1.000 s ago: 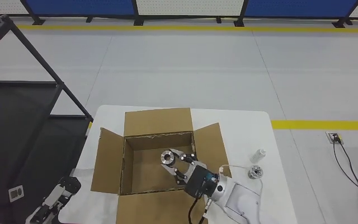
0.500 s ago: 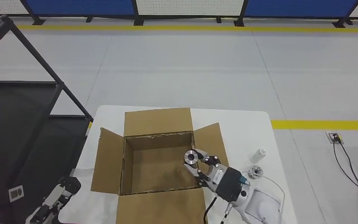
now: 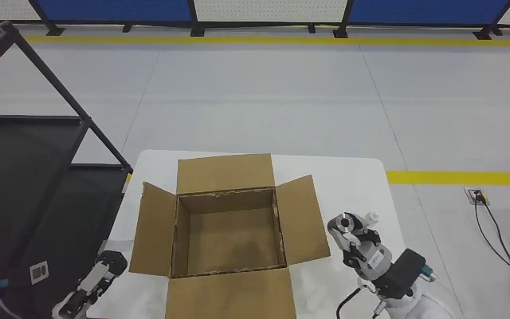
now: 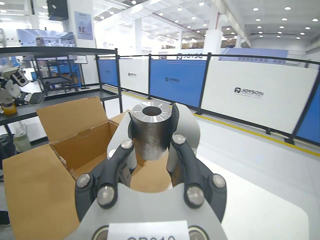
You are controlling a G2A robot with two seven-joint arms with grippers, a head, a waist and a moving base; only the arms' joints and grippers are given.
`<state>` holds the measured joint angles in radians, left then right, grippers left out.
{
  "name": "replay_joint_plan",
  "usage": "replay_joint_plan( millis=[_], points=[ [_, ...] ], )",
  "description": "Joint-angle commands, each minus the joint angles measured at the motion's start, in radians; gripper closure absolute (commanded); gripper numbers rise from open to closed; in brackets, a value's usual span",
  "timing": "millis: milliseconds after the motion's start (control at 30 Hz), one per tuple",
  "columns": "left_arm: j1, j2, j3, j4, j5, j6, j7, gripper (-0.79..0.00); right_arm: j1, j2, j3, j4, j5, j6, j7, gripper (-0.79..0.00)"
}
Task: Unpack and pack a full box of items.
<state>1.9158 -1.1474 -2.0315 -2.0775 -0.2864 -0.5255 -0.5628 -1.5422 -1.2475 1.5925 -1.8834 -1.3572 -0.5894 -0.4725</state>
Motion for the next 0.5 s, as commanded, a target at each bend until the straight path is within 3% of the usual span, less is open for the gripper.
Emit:
replay_joint_plan(
  millis=[0,200,467],
  points=[
    [-0.005,0.0,0.01,-0.006,0.011,0.003,-0.001,-0.785,-0.068,0.006,0.066,0.016,-0.006,-0.011,-0.055,0.0],
    [-0.017,-0.001,0.029,-0.021,0.037,0.013,0.0,-0.785,-0.16,0.016,0.138,0.143,-0.077,-0.007,-0.155,0.0],
    [-0.008,-0.003,0.04,-0.025,0.052,0.012,0.011,-0.785,-0.042,0.023,0.08,0.424,-0.124,-0.038,-0.088,0.0]
  ],
)
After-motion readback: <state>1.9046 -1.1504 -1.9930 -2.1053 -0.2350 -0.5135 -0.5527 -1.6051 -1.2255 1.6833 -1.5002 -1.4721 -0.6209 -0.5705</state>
